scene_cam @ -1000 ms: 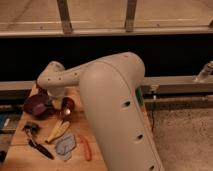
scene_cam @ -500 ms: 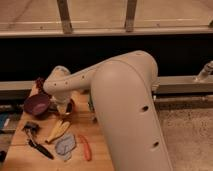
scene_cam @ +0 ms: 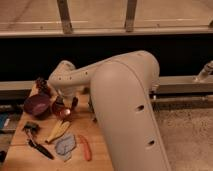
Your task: Wipe red bowl with eraser
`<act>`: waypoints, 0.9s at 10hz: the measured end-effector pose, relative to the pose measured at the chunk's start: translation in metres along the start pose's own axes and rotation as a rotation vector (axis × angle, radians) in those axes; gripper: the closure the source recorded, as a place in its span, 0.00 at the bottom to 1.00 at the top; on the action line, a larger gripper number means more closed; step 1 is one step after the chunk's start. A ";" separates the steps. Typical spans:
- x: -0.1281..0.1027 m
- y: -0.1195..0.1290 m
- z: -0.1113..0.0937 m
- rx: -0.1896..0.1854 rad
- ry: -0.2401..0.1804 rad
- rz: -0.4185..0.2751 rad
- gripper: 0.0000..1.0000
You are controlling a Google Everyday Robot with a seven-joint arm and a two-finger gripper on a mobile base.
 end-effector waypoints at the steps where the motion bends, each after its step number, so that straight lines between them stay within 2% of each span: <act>1: -0.014 -0.009 0.003 0.005 -0.006 -0.010 1.00; 3: -0.042 -0.015 0.005 0.006 -0.027 -0.046 1.00; 4: -0.048 -0.016 0.001 0.010 -0.043 -0.063 1.00; 6: -0.052 -0.005 -0.009 0.011 -0.072 -0.093 1.00; 9: -0.036 0.022 -0.017 0.000 -0.083 -0.096 1.00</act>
